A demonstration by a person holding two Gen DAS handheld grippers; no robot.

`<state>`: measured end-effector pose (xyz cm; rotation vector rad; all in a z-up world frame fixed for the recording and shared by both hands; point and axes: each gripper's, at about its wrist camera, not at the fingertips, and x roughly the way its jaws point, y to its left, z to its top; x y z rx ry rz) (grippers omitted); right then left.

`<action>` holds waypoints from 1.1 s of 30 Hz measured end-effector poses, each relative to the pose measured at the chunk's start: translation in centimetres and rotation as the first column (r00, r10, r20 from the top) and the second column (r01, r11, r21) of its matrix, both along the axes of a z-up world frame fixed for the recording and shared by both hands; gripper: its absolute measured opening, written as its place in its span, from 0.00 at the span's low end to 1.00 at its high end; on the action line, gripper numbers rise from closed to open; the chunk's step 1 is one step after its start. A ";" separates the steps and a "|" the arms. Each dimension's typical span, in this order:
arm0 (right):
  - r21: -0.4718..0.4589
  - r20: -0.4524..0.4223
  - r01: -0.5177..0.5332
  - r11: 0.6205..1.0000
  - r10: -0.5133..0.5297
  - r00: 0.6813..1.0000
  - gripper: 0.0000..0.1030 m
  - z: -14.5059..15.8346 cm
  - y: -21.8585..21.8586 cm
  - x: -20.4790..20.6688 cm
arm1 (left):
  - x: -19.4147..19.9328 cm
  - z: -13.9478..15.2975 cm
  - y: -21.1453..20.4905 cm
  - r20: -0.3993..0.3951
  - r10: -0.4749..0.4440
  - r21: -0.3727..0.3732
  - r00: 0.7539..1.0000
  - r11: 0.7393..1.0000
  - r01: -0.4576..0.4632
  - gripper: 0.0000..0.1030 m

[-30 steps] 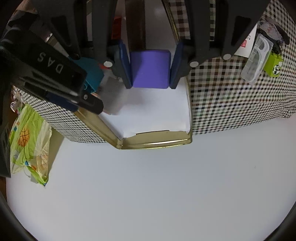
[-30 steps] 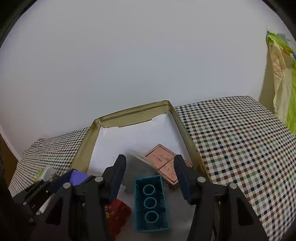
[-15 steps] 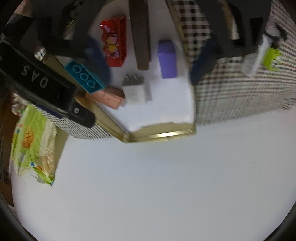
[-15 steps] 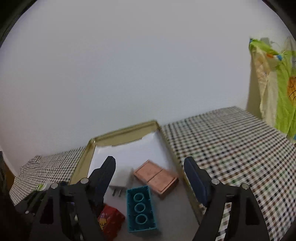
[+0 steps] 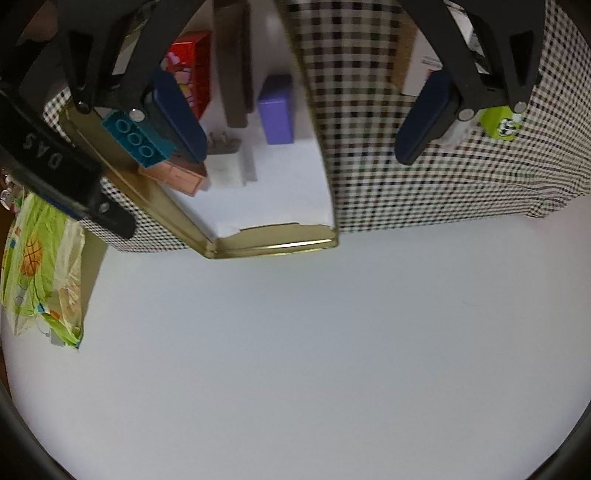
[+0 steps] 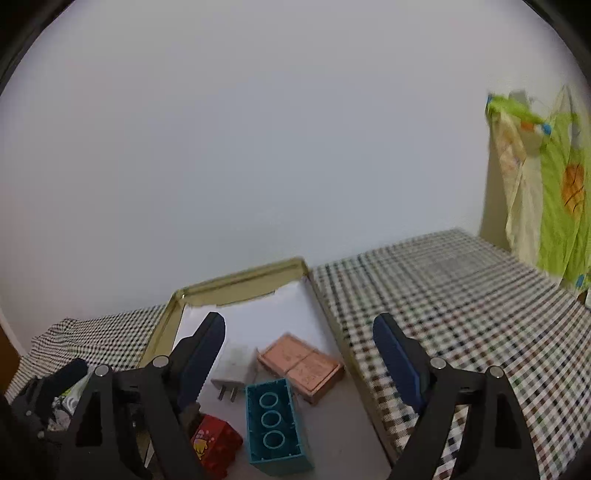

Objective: Organize rigid objects
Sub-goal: 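Release the white block and purple block into the tin, opening both tools, then move both tools back toward the white box and grey pouch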

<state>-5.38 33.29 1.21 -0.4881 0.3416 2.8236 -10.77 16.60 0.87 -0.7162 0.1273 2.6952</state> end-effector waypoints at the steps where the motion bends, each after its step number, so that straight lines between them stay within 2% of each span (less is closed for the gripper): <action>1: 0.023 -0.039 0.013 1.000 -0.012 0.999 0.82 0.3 -0.2 0.6 | 0.0 0.1 -0.2 -0.006 0.006 -0.001 1.000 1.000 -0.006 1.00; 3: 0.076 -0.120 0.049 0.996 -0.040 0.992 0.82 0.6 -0.8 1.8 | 0.1 0.1 -0.6 -0.021 0.020 -0.008 1.000 1.000 -0.020 1.00; 5: 0.133 -0.178 0.109 0.985 -0.085 0.980 0.95 0.6 -1.6 2.7 | 0.2 0.0 -1.0 -0.038 0.035 -0.020 0.999 0.999 -0.036 1.00; 6: 0.145 -0.181 0.118 0.982 -0.091 0.979 0.95 0.7 -1.7 2.8 | 0.2 -0.1 -1.1 -0.045 0.041 -0.030 0.998 0.999 -0.042 1.00; 11: 0.159 -0.134 0.100 0.982 -0.079 0.988 0.95 0.6 -2.2 2.3 | 0.4 0.1 -2.3 -0.071 0.069 -0.024 0.995 0.997 -0.071 1.00; 18: 0.154 -0.080 0.105 0.982 -0.093 0.992 0.95 0.0 -3.1 2.5 | 0.1 0.0 -2.8 -0.044 0.080 -0.014 0.996 0.997 -0.081 1.00; 28: 0.191 -0.060 0.085 0.978 -0.075 0.995 0.96 -0.2 -5.6 3.5 | 1.3 0.1 -4.3 -0.032 0.086 -0.017 0.996 0.996 -0.087 1.00; 33: 0.175 -0.059 0.064 0.982 -0.055 0.997 0.95 -0.2 -6.6 4.0 | 1.4 -0.1 -5.4 -0.023 0.097 -0.014 0.995 0.995 -0.097 0.99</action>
